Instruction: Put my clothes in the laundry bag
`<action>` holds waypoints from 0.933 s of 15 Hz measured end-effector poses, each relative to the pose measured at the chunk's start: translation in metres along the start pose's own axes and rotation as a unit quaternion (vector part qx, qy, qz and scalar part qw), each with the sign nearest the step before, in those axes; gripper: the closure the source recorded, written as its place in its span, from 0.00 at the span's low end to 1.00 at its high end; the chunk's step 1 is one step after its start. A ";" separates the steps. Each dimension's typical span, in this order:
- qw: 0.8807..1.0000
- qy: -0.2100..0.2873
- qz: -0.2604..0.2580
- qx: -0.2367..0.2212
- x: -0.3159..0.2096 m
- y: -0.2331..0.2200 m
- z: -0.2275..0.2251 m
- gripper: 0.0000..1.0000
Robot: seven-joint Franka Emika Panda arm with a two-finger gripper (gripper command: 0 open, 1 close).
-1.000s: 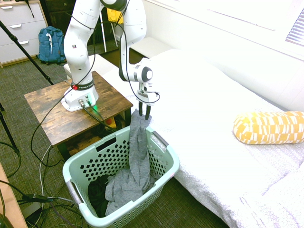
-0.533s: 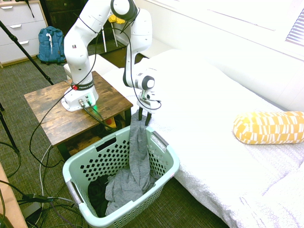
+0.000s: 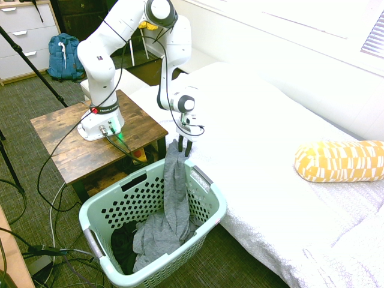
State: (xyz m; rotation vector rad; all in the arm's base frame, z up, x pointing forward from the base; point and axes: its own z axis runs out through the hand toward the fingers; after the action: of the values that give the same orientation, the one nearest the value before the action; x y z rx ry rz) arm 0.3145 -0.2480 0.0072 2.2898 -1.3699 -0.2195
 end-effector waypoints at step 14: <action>0.998 0.026 0.013 -0.051 -0.011 0.080 -0.026 1.00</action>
State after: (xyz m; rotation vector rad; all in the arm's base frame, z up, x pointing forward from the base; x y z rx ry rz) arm 0.2555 -0.2628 0.0656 2.1780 -1.3314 -0.2158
